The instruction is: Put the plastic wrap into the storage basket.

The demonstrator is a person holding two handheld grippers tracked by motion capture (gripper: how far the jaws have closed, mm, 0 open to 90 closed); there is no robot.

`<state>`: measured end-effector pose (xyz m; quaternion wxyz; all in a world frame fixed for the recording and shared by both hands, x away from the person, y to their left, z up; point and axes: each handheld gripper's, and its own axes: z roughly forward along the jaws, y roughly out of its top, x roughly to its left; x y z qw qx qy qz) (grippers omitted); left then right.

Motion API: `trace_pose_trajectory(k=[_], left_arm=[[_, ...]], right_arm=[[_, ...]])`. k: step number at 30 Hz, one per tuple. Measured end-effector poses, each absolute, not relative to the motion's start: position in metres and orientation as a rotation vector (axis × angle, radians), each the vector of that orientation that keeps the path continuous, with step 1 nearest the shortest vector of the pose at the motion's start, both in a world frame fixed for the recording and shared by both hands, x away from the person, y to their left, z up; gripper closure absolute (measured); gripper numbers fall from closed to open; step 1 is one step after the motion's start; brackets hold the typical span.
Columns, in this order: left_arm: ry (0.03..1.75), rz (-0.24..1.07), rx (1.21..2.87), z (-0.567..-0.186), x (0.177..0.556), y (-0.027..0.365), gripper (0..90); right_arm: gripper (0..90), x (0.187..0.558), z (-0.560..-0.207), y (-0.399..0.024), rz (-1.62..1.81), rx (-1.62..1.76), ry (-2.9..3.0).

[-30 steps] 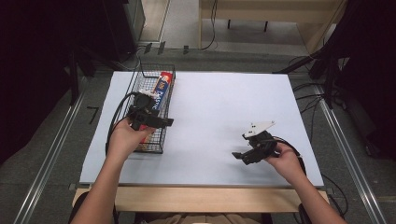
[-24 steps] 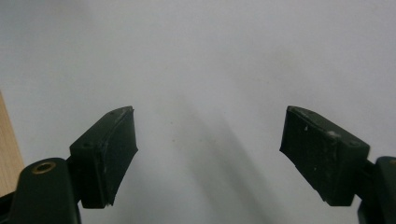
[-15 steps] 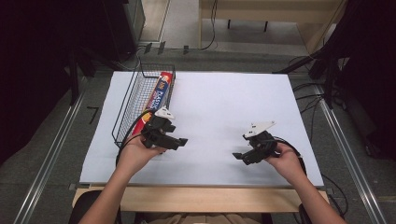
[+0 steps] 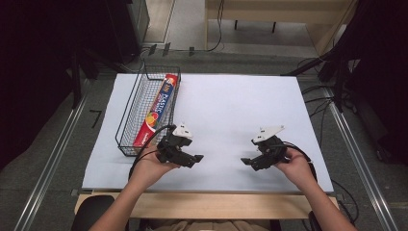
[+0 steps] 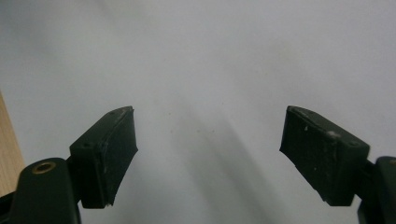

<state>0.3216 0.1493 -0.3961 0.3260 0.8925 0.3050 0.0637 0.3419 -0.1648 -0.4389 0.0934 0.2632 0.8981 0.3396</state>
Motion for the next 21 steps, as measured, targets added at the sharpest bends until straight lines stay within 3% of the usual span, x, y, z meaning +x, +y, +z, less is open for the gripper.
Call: trace_pose_trajectory(k=[21], left_arm=[[0.780,0.119,2.337,-0.410,0.327,0.146,26.8]], right_arm=[[19.0,0.340,-0.440,-0.168,0.995,0.780,2.671]])
